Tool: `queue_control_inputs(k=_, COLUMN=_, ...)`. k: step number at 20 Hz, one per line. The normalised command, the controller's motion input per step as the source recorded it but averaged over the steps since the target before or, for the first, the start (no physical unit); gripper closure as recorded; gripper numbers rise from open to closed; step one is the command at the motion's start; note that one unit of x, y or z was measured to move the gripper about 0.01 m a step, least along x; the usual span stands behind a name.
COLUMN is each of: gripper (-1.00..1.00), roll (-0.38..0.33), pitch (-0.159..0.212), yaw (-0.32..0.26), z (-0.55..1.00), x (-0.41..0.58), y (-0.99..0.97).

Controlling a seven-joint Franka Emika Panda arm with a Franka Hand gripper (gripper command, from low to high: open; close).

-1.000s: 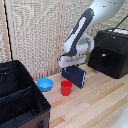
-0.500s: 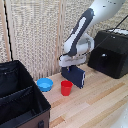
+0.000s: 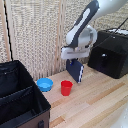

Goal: Discover the targeted book and set your gripper to the appropriate amplitude. Smoothly guide your gripper in the direction of the book and snatch it firmly. Search for the back section of the caddy. Move the held book towards the back section and lightly deposit it inside.

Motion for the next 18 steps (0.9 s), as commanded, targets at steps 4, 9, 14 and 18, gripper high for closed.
queue_control_inputs(k=4, gripper=1.0, roll=-0.074, pitch=0.001, yaw=-0.202, z=1.0, x=0.306, y=0.08)
queue_control_inputs(k=9, gripper=1.0, roll=-0.05, pitch=-0.011, yaw=-0.294, z=0.96, x=0.061, y=0.11)
queue_control_inputs(k=14, gripper=1.0, roll=0.01, pitch=-0.051, yaw=-0.251, z=0.94, x=0.0, y=0.24)
queue_control_inputs(k=18, gripper=1.0, roll=0.045, pitch=-0.034, yaw=-0.159, z=0.84, x=0.0, y=0.47)
